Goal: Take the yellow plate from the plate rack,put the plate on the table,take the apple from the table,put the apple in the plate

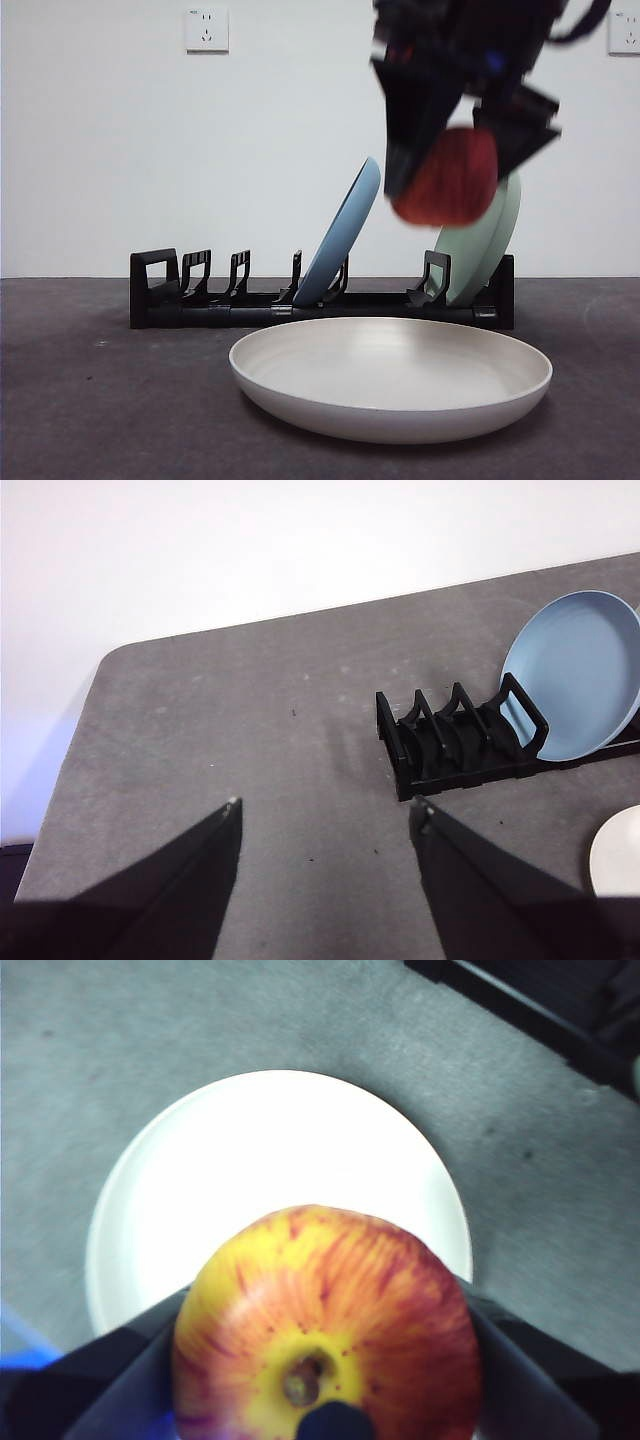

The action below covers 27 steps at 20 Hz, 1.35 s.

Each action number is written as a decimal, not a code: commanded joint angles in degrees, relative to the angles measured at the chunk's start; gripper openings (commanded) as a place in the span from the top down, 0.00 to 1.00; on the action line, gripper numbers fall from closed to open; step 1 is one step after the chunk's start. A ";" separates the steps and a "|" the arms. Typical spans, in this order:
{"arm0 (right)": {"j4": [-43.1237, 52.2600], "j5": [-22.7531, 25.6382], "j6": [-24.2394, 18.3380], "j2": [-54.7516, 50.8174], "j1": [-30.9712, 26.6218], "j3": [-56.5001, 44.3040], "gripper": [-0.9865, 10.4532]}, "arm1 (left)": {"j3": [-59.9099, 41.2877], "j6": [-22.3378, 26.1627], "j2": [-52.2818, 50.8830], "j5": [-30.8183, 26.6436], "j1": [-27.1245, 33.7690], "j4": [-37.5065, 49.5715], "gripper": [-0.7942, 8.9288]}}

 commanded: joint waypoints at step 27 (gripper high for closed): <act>9.90 -2.62 2.73 14.53 3.04 -6.05 0.51 | -0.24 -0.79 -0.17 0.15 0.11 0.24 0.63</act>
